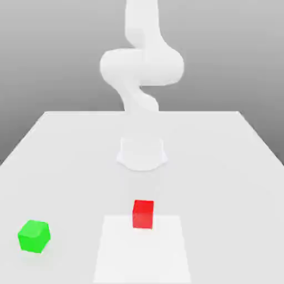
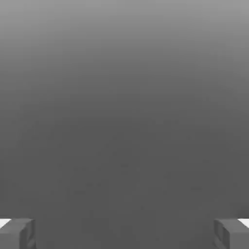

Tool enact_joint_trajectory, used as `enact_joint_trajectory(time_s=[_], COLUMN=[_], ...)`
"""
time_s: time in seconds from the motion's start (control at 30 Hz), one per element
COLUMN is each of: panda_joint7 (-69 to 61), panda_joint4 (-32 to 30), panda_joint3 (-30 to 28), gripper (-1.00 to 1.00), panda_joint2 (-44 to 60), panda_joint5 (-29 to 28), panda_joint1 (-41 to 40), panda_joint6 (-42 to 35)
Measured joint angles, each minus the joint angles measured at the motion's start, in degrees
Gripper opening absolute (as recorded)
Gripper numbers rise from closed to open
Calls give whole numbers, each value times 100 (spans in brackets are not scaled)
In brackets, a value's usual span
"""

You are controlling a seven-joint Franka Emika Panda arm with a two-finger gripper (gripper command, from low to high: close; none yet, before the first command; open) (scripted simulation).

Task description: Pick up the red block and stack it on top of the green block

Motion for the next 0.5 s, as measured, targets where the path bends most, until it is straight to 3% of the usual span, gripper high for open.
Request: enact_joint_trajectory(time_s=[0.5], panda_joint7=[365], panda_joint4=[-2889], panda_joint3=[131], gripper=[0], panda_joint2=[2587], panda_joint5=[82], panda_joint1=[-61], panda_joint6=[2127])
